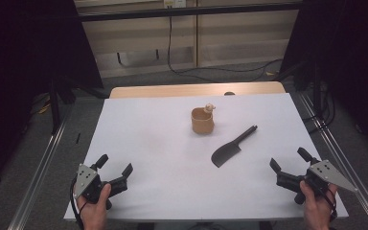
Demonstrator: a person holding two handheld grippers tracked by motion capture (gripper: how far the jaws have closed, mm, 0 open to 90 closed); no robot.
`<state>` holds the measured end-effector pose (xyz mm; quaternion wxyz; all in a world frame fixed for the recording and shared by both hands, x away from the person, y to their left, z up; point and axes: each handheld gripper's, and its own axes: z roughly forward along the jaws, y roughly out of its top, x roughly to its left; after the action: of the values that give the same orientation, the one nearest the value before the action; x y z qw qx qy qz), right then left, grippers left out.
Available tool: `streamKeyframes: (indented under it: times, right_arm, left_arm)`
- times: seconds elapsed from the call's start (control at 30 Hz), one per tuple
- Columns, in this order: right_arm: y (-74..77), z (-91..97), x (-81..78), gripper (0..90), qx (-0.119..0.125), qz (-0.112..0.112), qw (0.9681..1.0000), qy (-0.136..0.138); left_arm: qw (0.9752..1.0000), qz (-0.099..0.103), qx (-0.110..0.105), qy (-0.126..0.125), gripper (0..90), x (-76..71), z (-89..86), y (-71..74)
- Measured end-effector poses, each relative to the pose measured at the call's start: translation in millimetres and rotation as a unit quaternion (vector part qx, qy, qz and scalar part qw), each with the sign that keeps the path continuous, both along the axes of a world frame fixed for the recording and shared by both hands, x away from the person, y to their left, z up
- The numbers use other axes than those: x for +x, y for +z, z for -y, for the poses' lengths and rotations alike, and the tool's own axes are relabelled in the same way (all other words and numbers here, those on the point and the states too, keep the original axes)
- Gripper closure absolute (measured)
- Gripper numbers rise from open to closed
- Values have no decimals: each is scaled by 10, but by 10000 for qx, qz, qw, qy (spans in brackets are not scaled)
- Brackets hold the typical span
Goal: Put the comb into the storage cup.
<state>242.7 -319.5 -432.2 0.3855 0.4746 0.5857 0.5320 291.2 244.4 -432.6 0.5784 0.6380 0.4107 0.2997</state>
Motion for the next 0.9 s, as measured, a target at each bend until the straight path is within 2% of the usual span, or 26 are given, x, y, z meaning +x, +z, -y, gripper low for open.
streamKeyframes:
  times: [0.33, 0.6, 0.9]
  right_arm:
    - [-9, -8, 18, 0, -67, 65, 9998, 184]
    - [6, -46, 30, 0, 73, 131, 9991, 401]
    - [53, -112, 69, 0, 93, 242, 9978, 606]
  left_arm:
    - [10000, -59, 34, -10, 49, -5, 0, -6]
    - [10000, -40, 59, -27, 49, -50, -8, 8]
    - [10000, -7, 16, -6, 47, -56, 5, 17]
